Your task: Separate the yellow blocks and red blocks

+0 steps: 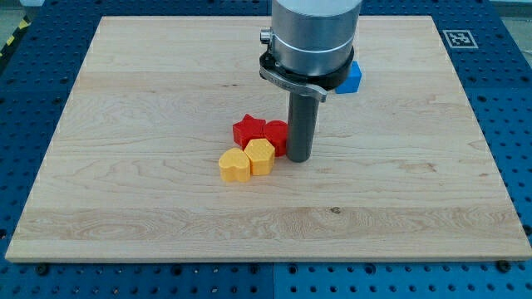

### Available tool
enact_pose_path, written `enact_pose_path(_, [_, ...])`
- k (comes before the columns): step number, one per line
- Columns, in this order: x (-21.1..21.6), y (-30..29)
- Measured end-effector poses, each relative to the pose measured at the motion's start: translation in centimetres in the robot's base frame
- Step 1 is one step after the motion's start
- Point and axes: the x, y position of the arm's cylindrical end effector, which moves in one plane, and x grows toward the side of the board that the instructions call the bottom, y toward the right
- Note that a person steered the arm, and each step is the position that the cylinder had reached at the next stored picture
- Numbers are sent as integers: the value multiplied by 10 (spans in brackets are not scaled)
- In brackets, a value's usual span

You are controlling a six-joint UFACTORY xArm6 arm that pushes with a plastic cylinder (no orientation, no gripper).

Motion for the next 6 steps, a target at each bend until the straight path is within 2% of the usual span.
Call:
enact_pose_path(3, [0,1])
enact_pose_path(6, [-1,-89])
